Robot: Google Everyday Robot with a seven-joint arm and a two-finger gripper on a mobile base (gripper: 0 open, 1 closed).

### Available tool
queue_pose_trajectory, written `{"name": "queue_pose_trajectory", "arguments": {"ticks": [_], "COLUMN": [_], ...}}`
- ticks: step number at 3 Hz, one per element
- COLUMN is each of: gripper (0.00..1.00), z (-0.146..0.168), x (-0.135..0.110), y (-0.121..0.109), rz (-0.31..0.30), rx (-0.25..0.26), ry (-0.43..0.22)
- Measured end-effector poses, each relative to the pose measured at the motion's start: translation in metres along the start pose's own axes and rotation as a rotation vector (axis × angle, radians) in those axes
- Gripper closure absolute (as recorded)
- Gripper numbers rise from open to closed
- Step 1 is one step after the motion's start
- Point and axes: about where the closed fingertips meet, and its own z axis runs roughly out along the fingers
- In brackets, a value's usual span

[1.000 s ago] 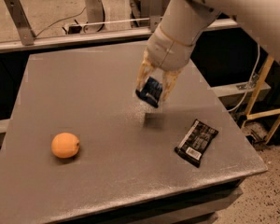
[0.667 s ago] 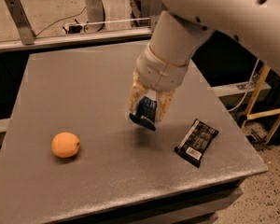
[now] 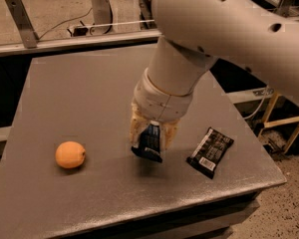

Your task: Move rxbar blueberry near orange

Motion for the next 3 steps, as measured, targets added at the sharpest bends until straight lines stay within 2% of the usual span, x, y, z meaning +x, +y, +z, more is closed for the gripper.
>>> {"name": "queue_pose_trajectory", "arguments": {"ticks": [1,2,3], "gripper": [1.0,1.0,0.8], "z": [0.002,0.017,0.035], "x": [0.003,0.013,0.018], "y": [-0.017,-0.043,-0.056], "rz": [-0.058,-0.132,-0.168], "rx": [0.024,0.037,0.03], "ry": [-0.014,-0.035,-0.061]}}
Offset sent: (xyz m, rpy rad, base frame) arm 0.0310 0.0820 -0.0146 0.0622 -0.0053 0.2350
